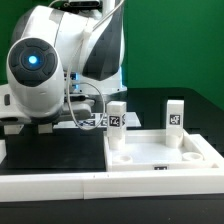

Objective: Assemble square table

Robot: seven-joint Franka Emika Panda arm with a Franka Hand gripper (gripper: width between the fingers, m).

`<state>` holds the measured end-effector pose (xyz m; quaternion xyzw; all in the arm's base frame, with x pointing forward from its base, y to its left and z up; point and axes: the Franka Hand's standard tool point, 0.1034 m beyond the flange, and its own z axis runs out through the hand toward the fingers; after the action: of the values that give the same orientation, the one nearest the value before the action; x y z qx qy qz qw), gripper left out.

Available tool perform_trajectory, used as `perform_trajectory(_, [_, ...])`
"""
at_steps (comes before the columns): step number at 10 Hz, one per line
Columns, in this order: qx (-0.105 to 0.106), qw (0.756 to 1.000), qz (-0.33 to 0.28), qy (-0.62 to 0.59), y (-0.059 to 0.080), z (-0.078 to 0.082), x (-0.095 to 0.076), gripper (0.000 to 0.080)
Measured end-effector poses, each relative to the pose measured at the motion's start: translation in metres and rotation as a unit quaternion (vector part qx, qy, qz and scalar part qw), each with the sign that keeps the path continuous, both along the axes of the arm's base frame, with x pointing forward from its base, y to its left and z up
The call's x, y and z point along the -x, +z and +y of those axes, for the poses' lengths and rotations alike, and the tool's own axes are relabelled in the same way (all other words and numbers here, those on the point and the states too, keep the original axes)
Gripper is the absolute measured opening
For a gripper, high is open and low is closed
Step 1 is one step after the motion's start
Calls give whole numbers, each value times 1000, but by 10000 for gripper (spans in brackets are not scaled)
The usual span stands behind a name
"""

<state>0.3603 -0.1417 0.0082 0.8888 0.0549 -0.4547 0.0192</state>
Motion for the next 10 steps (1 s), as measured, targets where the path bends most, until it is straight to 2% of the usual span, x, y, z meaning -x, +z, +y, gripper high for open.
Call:
perform_trajectory(4, [-1, 1000, 3, 0, 2, 1, 0, 291])
perform_trajectory(6, [-8, 1000, 10, -5, 30, 12, -6, 291])
perform_trajectory(8, [-14, 1000, 16, -11, 66, 24, -13, 291])
perform_trajectory(9, [-17, 1000, 2, -9, 72, 25, -18, 291])
perform_trajectory(10, [-16, 1000, -4, -8, 68, 24, -17, 291])
